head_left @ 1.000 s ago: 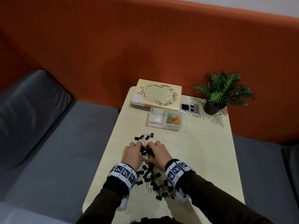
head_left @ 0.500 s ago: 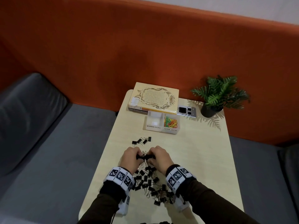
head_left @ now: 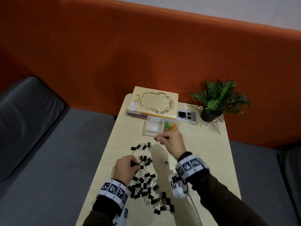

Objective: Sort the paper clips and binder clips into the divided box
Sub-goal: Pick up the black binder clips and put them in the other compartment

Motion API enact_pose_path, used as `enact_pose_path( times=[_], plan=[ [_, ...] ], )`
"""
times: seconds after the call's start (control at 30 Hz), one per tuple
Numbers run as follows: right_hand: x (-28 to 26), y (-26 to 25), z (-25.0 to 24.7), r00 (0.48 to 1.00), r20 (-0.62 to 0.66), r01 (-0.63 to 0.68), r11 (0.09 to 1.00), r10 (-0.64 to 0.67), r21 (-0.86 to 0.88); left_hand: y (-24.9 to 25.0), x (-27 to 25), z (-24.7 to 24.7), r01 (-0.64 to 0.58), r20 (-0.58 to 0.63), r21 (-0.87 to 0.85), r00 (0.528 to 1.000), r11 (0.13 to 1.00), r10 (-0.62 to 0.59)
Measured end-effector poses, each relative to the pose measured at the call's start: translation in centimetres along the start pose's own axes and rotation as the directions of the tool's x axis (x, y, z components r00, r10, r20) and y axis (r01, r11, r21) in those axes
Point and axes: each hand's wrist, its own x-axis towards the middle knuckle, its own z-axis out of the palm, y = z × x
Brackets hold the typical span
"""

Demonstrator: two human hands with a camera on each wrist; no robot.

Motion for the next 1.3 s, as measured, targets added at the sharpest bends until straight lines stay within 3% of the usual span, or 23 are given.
enact_pose_path(
  times=[0.1,0.17,0.27,0.37,0.53,0.63,0.73,0.83,1.0,1.07,1.2,1.3],
  plan=[
    [4.1,-1.9,-0.7,0.995,-0.091,0.044,0.999,-0.046,-0.026,0.1,-0.4,-0.3,-0.008,0.0,-0.006,1.0,1.0,0.008],
    [6.6,-2.4,-0.4,0.994,-0.087,0.049,0.99,-0.061,-0.132,0.2,-0.8,-0.4,-0.02,0.006,-0.019,1.0,1.0,0.02],
    [8.9,-2.4,0.6,0.999,0.031,0.016,0.947,-0.006,-0.321,0.3,-1.1,-0.7,-0.022,0.01,-0.016,1.0,1.0,0.022],
    [9.4,-1.9,1.0,0.988,0.142,-0.005,0.925,0.063,-0.379,0.9,-1.5,-1.4,-0.029,0.008,-0.022,1.0,0.999,0.029],
    [6.6,-1.0,0.0,0.997,0.037,0.08,0.958,-0.073,-0.276,4.1,-1.3,-3.9,-0.079,0.001,-0.074,0.997,0.994,0.079],
    [2.8,0.4,-0.6,0.988,-0.013,0.144,0.962,-0.151,-0.231,7.7,0.6,-5.4,-0.181,-0.042,-0.122,0.983,0.976,0.177],
    [-1.5,2.2,-0.5,0.994,0.016,0.112,0.98,-0.111,-0.163,11.6,4.0,-5.8,-0.265,-0.112,-0.115,0.961,0.957,0.253],
    [-5.2,4.2,0.3,0.993,0.099,0.073,0.984,-0.058,-0.159,14.1,8.0,-4.5,-0.316,-0.096,-0.021,0.945,0.948,0.313],
    [-8.7,6.8,1.7,0.982,0.168,0.123,0.973,-0.09,-0.194,15.7,10.9,-1.8,-0.328,0.141,0.248,0.943,0.911,0.302],
    [-9.0,7.4,2.0,0.981,0.164,0.147,0.957,-0.107,-0.249,15.7,10.7,-1.7,-0.321,0.125,0.284,0.947,0.904,0.297],
    [-8.4,7.7,2.4,0.991,0.059,0.131,0.934,-0.118,-0.333,12.2,9.9,-2.5,-0.25,-0.013,0.354,0.962,0.901,0.272],
    [-7.6,6.8,3.0,0.992,0.124,0.052,0.946,-0.013,-0.319,8.1,8.9,-2.2,-0.157,0.106,0.492,0.987,0.856,0.12]
  ],
)
